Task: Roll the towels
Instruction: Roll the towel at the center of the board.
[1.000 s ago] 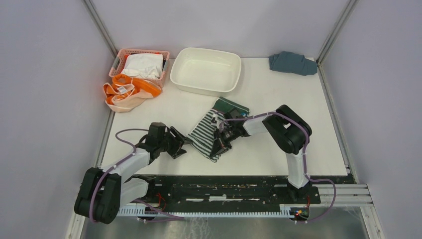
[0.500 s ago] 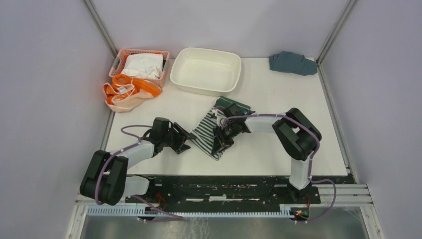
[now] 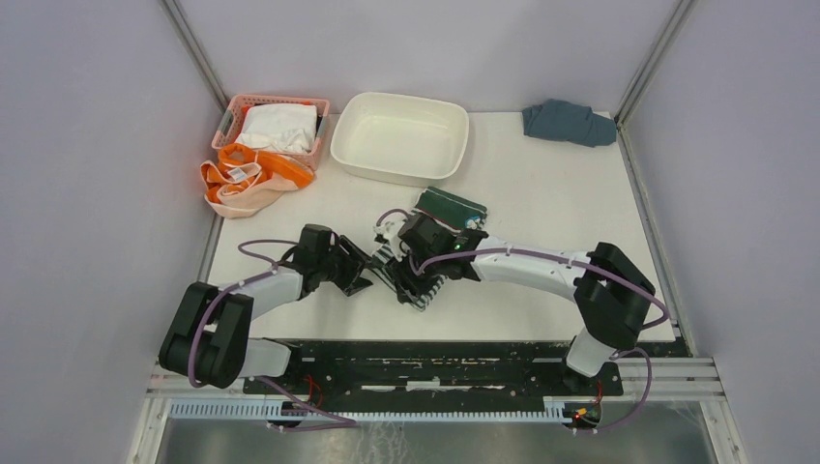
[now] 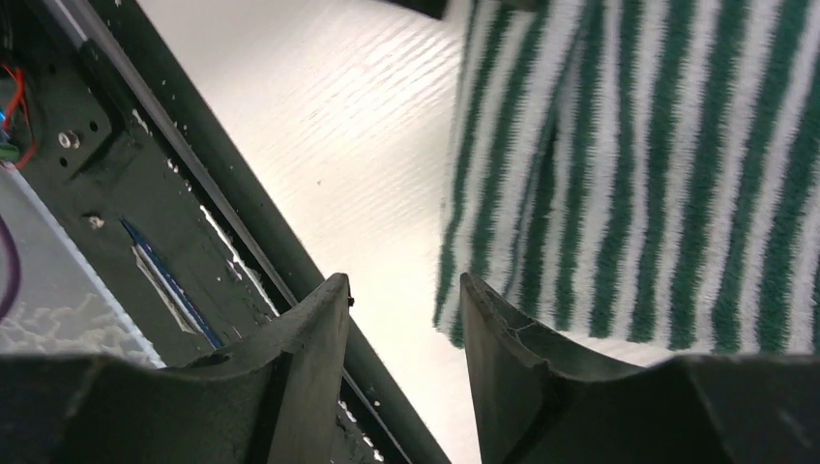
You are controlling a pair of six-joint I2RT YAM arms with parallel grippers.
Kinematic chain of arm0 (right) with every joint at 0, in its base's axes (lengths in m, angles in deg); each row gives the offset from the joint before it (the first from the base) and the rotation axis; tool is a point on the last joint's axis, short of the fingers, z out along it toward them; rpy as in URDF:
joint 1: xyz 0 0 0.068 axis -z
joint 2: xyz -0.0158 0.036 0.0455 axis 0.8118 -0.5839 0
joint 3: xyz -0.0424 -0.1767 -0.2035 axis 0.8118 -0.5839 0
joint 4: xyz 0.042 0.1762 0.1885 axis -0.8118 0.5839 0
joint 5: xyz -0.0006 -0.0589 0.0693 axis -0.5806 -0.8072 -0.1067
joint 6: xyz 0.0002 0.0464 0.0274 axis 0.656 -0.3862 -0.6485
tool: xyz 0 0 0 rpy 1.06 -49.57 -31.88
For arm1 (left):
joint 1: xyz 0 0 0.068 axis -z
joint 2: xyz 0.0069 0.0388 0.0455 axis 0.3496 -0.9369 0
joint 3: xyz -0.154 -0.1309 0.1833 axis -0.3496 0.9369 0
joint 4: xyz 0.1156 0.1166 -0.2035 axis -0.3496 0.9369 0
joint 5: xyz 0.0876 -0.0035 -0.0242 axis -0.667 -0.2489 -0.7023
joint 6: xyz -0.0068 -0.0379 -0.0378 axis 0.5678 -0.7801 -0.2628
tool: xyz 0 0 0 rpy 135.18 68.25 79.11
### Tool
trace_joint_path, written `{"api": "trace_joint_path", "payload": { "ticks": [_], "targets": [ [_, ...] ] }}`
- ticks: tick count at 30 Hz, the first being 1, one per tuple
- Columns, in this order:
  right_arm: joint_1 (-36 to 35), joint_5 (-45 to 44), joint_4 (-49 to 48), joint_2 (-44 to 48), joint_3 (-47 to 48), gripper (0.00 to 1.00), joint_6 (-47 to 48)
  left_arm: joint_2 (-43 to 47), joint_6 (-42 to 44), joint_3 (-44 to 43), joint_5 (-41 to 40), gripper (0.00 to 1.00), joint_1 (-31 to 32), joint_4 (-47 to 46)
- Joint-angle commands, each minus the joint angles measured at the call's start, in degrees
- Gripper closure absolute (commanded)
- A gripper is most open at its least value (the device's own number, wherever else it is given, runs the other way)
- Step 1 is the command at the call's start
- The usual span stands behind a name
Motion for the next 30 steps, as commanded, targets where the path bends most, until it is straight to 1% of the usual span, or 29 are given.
{"api": "trace_joint_path", "payload": {
  "ticks": [1, 7, 11, 16, 21, 25, 30],
  "targets": [
    [-4.9, -9.9, 0.2, -0.3, 3.2, 0.47, 4.4, -2.4, -0.6, 0.8, -6.2, 0.35, 0.2, 5.9],
    [-7.7, -14.7, 0.3, -5.2, 5.3, 0.47, 6.2, -3.5, 0.2, -0.3, -6.8, 0.36, 0.2, 7.1],
    [-8.1, -17.9, 1.6, -8.1, 6.1, 0.47, 7.3, -4.3, 1.2, -1.1, -7.2, 0.36, 0.2, 7.7],
    [-8.2, -21.9, 2.5, -7.8, 5.4, 0.45, 8.5, -4.9, 2.4, -2.1, -8.1, 0.36, 0.2, 8.9],
    [-8.2, -22.5, 3.8, -9.6, 5.7, 0.44, 9.0, -6.1, 3.3, -3.0, -8.2, 0.36, 0.3, 9.2],
    [-8.2, -23.6, 4.4, -11.2, 5.5, 0.44, 8.7, -7.8, 4.3, -4.6, -8.6, 0.36, 1.2, 10.1],
    [-8.2, -27.6, 3.9, -11.8, 3.9, 0.44, 8.5, -9.9, 5.9, -6.6, -10.7, 0.36, 2.7, 11.6]
  ]
}}
